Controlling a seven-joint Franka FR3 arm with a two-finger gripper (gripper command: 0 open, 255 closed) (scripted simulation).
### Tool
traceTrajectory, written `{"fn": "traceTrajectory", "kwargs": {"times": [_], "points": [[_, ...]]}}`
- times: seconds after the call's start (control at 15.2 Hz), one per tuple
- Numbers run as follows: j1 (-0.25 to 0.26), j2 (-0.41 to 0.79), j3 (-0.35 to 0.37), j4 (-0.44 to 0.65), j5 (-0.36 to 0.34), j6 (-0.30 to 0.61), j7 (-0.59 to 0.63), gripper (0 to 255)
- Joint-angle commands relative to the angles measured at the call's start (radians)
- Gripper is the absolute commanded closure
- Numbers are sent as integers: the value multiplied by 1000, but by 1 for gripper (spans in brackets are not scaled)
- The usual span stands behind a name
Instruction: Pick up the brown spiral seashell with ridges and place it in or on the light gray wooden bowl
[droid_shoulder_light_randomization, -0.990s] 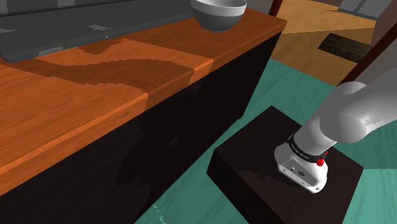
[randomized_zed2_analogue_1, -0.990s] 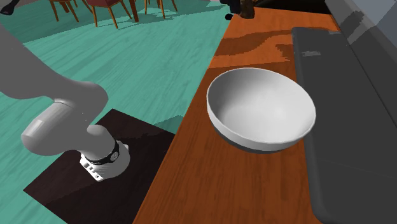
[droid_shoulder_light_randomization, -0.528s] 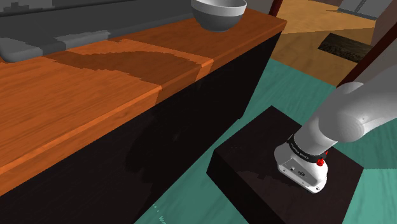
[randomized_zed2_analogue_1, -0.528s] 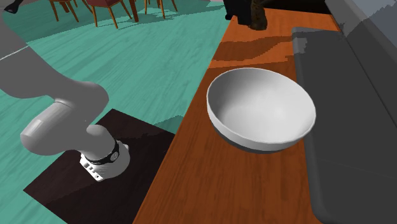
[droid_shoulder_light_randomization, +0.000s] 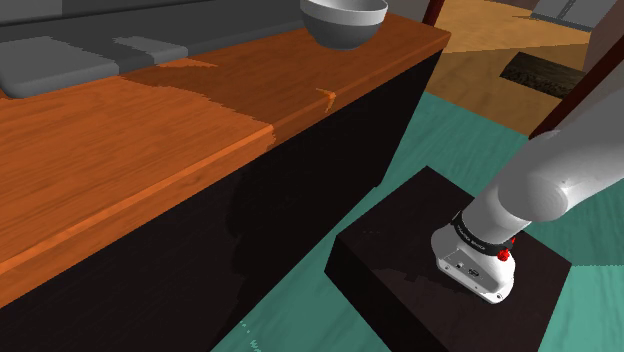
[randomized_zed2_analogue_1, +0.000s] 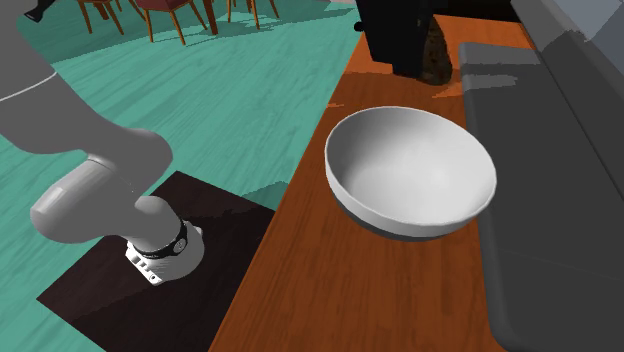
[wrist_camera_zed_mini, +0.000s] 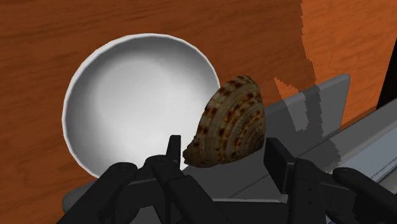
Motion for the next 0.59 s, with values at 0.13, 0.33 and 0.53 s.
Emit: {"fn": "traceTrajectory", "kwargs": {"times": [0.13, 0.33, 0.53], "points": [[-15, 23, -30, 6, 1, -6, -49, 255], [-16, -2, -26, -63, -3, 35, -66, 255], [-16, -24, -21, -128, -6, 74, -83, 255]]}}
